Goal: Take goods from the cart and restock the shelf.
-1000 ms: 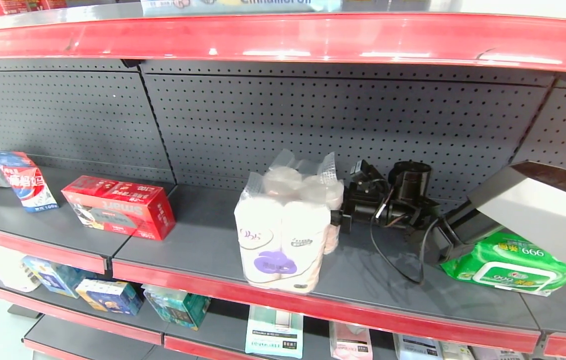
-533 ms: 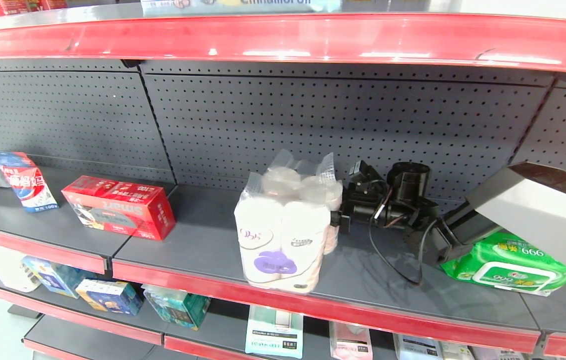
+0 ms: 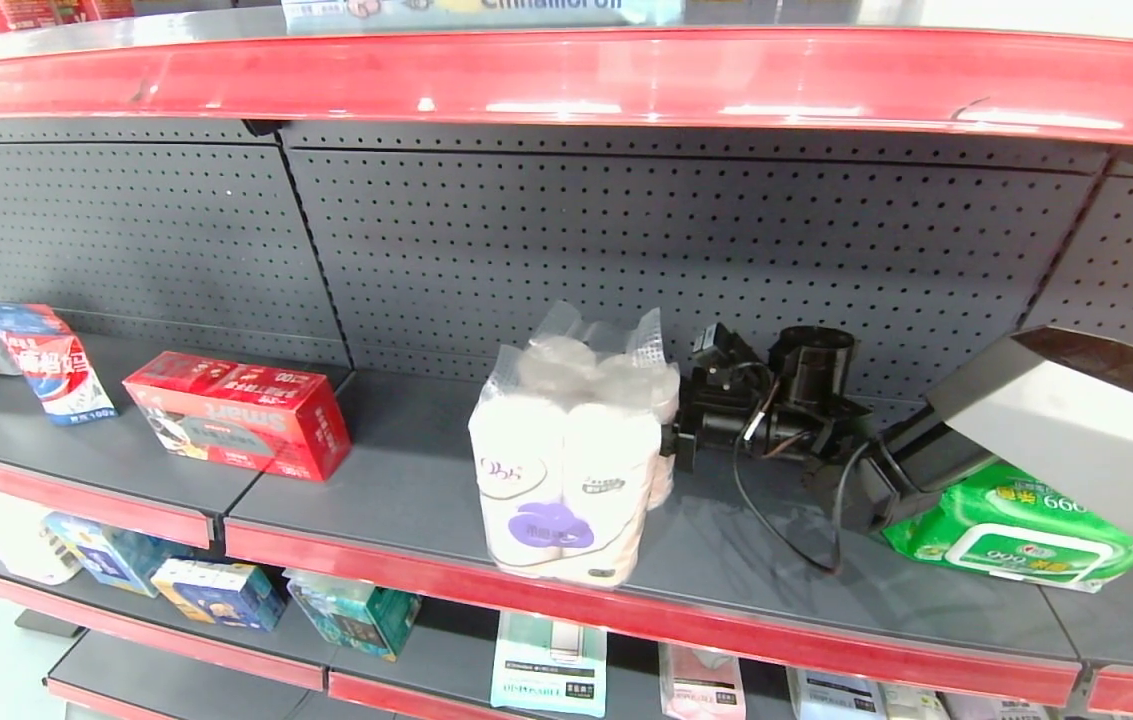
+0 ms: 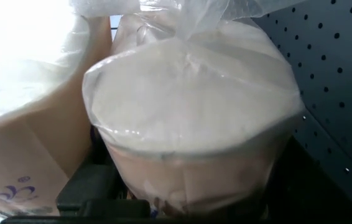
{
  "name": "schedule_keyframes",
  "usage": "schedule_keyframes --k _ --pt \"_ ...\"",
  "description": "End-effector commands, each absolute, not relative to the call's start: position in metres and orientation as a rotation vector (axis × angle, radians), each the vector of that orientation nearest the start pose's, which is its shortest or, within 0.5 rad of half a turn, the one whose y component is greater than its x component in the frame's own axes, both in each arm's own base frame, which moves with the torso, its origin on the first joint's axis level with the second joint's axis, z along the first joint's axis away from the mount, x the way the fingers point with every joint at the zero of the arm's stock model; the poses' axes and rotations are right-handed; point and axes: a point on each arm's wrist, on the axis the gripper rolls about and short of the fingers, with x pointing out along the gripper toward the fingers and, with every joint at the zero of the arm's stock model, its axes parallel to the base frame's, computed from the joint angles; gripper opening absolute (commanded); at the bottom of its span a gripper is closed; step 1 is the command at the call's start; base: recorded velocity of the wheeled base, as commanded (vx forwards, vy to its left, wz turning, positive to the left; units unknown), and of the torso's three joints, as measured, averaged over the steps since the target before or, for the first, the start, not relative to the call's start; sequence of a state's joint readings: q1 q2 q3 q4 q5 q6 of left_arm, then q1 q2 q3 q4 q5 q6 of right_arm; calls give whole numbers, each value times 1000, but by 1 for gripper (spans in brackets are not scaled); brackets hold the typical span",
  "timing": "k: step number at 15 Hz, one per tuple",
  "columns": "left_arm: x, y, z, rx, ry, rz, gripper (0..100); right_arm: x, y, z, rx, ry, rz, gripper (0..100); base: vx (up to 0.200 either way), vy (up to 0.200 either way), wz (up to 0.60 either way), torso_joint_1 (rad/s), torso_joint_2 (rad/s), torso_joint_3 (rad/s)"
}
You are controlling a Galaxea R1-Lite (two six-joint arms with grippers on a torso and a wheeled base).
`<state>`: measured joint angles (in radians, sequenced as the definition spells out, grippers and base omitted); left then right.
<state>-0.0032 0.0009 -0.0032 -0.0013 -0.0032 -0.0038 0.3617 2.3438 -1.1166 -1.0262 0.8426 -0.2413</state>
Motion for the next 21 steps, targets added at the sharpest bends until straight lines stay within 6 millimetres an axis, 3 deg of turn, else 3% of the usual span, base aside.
schedule_keyframes --k 1,21 --pt "-23 0 77 -5 -3 -6 100 399 171 52 -155 73 1223 0 0 0 0 0 0 0" --pt "-23 0 77 -5 -3 -6 100 403 177 52 -156 58 1232 0 0 0 0 0 0 0"
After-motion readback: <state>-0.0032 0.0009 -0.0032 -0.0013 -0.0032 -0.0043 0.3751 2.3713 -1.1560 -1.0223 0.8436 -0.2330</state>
